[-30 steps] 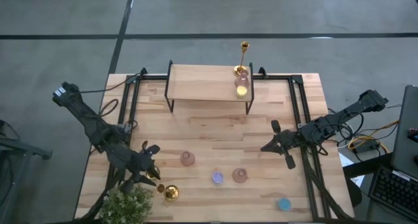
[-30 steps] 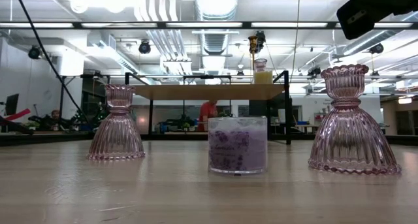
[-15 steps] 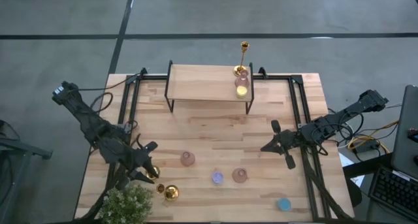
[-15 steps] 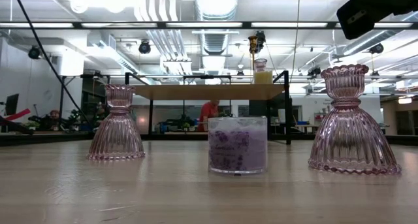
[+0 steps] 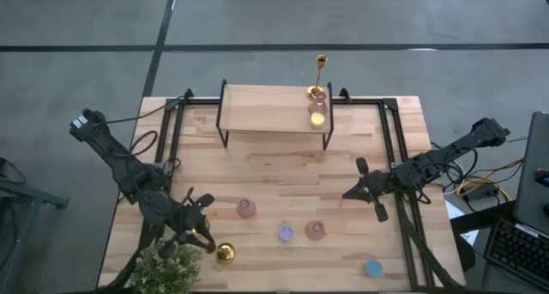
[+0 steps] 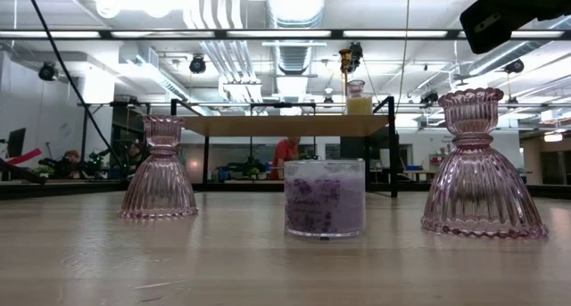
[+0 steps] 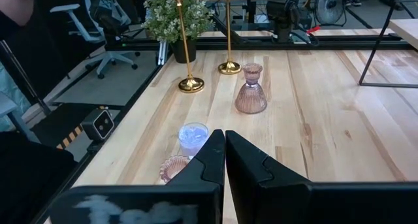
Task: Pick & Place candle stick holders
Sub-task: Put the top gold candle holder on the shelf aligned with the other gold candle holder
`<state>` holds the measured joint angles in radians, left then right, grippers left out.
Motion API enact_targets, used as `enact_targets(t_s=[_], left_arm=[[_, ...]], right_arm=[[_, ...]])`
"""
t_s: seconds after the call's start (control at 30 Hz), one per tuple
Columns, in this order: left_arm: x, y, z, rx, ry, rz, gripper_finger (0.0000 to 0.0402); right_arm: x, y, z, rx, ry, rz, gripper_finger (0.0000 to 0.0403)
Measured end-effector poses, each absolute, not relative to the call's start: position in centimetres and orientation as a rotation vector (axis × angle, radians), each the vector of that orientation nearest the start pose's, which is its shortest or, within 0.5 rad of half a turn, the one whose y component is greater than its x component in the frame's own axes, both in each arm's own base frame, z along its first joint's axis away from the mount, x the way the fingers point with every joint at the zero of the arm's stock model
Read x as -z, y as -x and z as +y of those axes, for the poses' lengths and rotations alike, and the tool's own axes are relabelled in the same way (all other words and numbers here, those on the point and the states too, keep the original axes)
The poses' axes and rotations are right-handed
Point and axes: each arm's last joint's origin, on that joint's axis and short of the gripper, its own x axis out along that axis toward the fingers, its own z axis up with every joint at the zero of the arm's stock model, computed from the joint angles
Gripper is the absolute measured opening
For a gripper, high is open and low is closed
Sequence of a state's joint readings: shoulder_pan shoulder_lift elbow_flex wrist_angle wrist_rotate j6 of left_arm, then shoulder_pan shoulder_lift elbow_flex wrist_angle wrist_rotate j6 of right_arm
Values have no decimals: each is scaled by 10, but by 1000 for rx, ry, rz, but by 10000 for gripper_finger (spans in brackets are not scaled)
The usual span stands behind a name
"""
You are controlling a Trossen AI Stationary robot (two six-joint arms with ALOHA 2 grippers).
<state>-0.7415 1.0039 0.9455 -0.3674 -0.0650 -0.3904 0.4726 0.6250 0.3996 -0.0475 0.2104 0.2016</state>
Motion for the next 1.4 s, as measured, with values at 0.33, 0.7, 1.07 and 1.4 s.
enact_targets(t_s=[0.33, 0.7, 1.07, 1.4], left_arm=[[-363, -142, -134, 561, 153, 587, 89], [-392, -114, -104, 366, 146, 830, 89], [-394, -84, -77, 39, 355, 1142, 89], [-356, -86, -87, -102, 468, 1335, 90]], right_arm=[[-236, -137, 63, -233, -108, 283, 8], [-236, -137, 63, -233, -108, 283, 8], [-236, -137, 63, -233, -108, 283, 8], [-236, -137, 63, -234, -108, 283, 8]])
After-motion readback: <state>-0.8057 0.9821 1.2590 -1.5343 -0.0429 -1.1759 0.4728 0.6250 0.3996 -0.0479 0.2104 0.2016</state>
